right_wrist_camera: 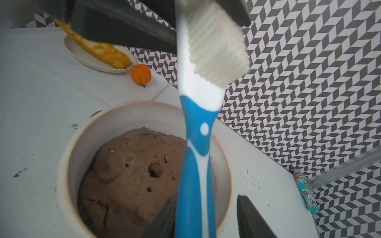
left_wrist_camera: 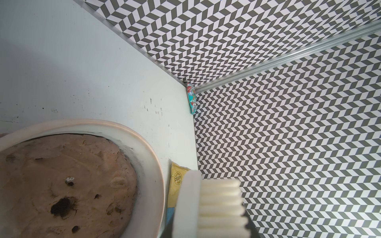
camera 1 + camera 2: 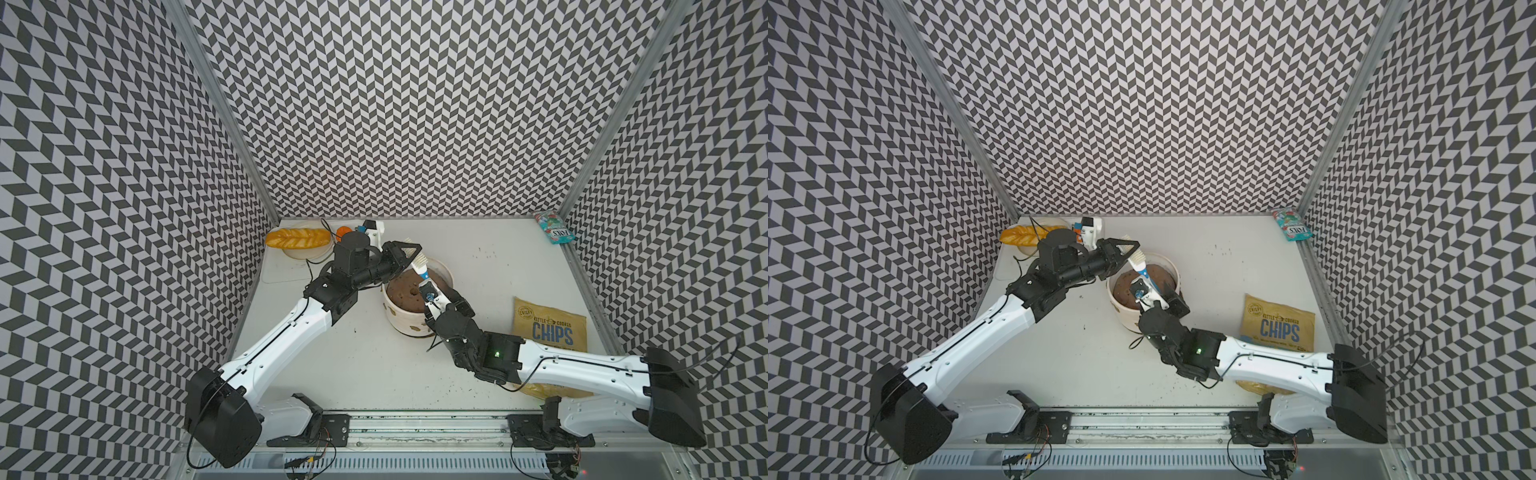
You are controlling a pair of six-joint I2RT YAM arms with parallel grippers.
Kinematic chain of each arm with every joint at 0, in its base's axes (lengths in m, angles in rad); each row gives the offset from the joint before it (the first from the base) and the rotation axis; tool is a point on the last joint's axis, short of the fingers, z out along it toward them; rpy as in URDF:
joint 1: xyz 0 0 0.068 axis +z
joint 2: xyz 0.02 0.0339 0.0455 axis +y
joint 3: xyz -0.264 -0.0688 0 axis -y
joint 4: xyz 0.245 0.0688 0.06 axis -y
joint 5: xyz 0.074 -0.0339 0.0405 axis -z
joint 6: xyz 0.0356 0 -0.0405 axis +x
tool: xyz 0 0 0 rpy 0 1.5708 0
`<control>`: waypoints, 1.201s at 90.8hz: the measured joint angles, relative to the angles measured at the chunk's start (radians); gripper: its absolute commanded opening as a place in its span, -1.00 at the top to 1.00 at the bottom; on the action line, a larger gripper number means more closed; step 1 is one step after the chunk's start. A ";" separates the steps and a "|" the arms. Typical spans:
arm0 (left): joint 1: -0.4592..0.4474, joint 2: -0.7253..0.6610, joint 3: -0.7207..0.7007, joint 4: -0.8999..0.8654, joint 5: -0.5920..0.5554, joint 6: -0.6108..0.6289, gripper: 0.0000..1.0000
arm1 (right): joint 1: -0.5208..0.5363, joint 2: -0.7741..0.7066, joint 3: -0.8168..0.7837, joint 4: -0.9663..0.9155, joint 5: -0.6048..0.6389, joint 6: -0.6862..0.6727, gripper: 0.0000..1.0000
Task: Scrub the dried mud off the ceramic pot
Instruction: Pick up the brush from the center of the board.
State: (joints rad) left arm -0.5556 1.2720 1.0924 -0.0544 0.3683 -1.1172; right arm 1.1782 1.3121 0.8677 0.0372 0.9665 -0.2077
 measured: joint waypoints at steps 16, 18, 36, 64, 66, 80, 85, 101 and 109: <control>0.000 0.000 0.000 0.003 0.000 -0.003 0.40 | 0.004 0.045 0.011 0.021 0.074 -0.045 0.69; 0.000 0.000 0.000 0.001 0.000 -0.003 0.38 | 0.005 0.047 0.011 0.020 0.079 -0.058 0.76; 0.000 0.000 0.000 -0.007 0.003 0.002 -0.01 | 0.010 0.050 0.011 0.024 0.100 -0.099 1.00; 0.000 -0.016 -0.002 0.012 -0.002 0.047 -0.80 | -0.048 -0.031 0.035 -0.052 -0.100 -0.080 1.00; 0.000 -0.022 -0.004 0.022 -0.004 0.047 -0.80 | -0.062 -0.039 0.044 -0.068 -0.130 -0.074 1.00; -0.003 -0.076 -0.019 0.109 -0.007 0.053 -0.81 | -0.203 -0.120 0.105 -0.177 -0.455 -0.020 1.00; -0.011 -0.084 -0.019 0.137 -0.010 0.054 -0.79 | -0.264 -0.148 0.120 -0.200 -0.582 0.001 1.00; -0.059 -0.087 -0.023 0.159 -0.031 0.054 -0.66 | -0.398 -0.175 0.174 -0.278 -0.877 0.052 1.00; -0.067 -0.087 -0.036 0.163 -0.038 0.047 -0.62 | -0.426 -0.175 0.193 -0.307 -0.988 0.074 1.00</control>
State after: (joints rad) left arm -0.6224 1.1851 1.0565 0.1085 0.3302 -1.0702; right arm 0.7517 1.1374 1.0607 -0.2703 -0.0216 -0.1337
